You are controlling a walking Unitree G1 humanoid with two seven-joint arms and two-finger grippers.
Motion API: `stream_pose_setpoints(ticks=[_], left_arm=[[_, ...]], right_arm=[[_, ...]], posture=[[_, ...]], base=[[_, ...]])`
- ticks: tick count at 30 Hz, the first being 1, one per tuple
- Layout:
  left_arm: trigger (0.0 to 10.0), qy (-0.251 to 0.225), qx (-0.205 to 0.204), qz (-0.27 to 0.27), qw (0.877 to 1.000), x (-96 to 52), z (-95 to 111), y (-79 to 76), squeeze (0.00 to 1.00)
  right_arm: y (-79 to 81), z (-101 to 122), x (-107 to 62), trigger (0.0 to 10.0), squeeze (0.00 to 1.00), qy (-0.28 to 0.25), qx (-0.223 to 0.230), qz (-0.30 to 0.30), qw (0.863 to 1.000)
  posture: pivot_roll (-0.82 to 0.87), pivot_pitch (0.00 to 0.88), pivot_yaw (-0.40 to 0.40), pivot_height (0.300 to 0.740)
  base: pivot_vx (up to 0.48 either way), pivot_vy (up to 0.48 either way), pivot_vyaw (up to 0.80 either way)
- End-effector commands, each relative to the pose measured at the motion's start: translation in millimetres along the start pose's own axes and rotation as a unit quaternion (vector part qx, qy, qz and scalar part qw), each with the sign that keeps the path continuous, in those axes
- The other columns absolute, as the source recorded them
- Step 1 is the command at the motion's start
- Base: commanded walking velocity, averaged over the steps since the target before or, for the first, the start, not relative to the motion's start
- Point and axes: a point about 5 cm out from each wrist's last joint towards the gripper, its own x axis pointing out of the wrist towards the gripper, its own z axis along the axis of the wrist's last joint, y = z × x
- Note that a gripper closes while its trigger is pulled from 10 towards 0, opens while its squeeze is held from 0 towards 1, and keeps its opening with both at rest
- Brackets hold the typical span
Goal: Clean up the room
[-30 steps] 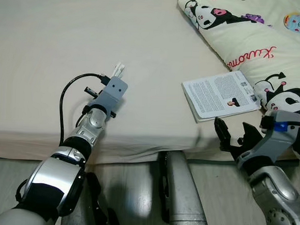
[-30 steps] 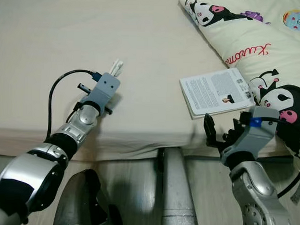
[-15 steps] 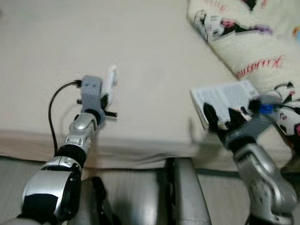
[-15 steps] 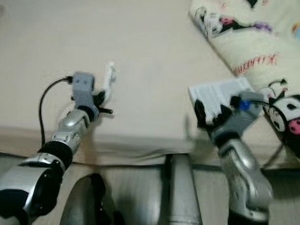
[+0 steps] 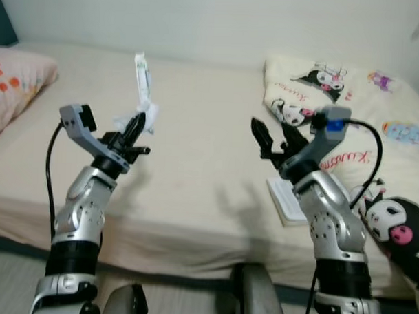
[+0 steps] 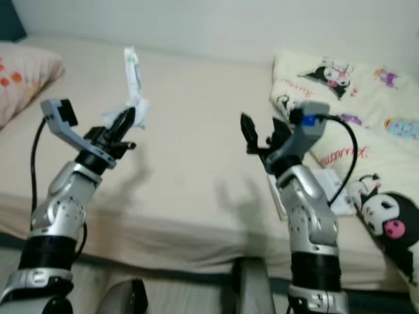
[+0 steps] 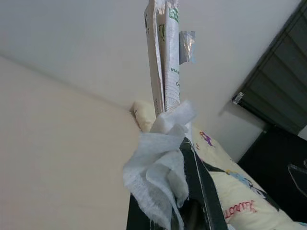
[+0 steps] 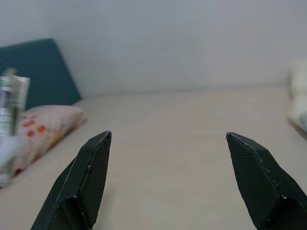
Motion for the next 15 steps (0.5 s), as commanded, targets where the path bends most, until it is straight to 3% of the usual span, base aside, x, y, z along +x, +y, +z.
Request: stream_pose_setpoints(ticks=[1,4,7,10,11,13,15], left_arm=[[10.0,0.023,0.01,0.031,0.999,-9.0,-8,0.2,0.0],[10.0,0.042,0.011,0.059,0.997,-18.5,-17,2.1,0.0],[10.0,0.085,0.045,0.076,0.993,-32.7,-34,4.9,0.0],[10.0,0.139,0.083,0.096,0.982,-61.8,-59,13.3,0.0],[10.0,0.139,0.083,0.096,0.982,-61.8,-59,13.3,0.0],[10.0,0.159,0.082,0.119,0.977,-80.5,-69,22.6,0.0],[10.0,0.167,0.079,0.133,0.974,-89.0,-72,26.4,0.0]], right_arm=[[1.8,-17,1.6,10.0,0.0,0.022,0.006,0.01,1.0],[7.4,-31,2.4,10.0,0.0,0.04,0.014,0.024,0.999],[11.1,-53,-2.1,10.0,0.0,0.072,0.016,0.032,0.997],[1.0,-95,-21.7,10.0,0.0,0.142,-0.003,0.019,0.99],[1.0,-95,-21.7,10.0,0.0,0.142,-0.003,0.019,0.99],[-13.1,-115,-40.5,10.0,0.0,0.179,-0.01,0.001,0.984],[-19.9,-122,-49.4,10.0,0.0,0.193,-0.01,-0.008,0.981]], posture=[[-0.01,0.0,-0.039,0.58],[0.0,0.0,-0.047,0.59],[0.01,0.0,-0.047,0.6],[0.01,0.0,-0.044,0.615],[0.01,0.0,-0.044,0.615],[0.0,0.0,-0.043,0.624],[0.0,0.0,-0.043,0.629]], base=[[0.0,0.0,0.0],[0.0,0.0,0.0],[0.0,0.0,0.0],[0.0,0.0,0.0],[0.0,0.0,0.0],[0.0,0.0,0.0],[0.0,0.0,0.0]])
